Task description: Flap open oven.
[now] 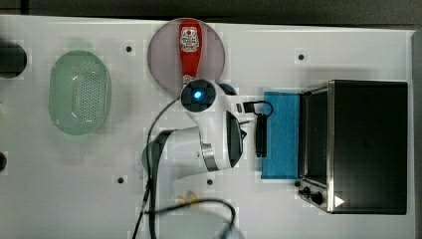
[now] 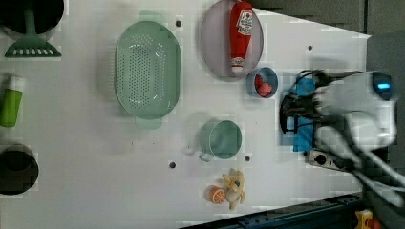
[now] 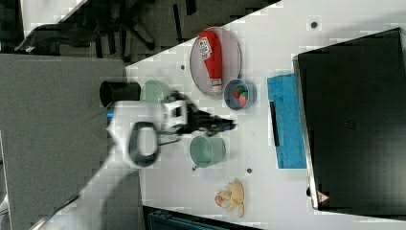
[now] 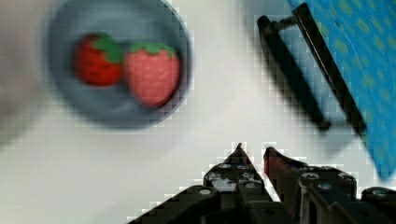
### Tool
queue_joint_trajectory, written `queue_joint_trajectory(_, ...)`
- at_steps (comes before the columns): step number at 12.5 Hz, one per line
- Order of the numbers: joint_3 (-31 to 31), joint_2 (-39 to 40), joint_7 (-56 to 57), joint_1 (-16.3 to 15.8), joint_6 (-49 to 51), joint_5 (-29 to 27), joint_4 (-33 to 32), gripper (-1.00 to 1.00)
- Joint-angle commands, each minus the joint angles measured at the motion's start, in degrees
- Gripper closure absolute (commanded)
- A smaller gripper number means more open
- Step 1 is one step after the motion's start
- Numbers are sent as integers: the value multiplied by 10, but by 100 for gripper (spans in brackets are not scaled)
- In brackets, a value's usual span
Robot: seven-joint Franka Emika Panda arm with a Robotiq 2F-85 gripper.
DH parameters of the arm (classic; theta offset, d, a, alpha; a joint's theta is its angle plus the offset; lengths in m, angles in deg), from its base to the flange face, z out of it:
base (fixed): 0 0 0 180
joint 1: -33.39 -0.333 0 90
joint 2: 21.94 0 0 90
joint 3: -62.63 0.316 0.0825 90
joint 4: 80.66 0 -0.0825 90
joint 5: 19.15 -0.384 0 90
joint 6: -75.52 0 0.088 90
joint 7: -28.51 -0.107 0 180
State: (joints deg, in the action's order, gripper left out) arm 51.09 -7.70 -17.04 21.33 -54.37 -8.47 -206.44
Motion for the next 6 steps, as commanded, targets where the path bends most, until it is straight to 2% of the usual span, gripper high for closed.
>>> queue_joint_trajectory(1,-5,-126,-28,4,109,-58,51,65)
queue_joint_trajectory(6,-21,-231,-32,9,255,-62,140,65)
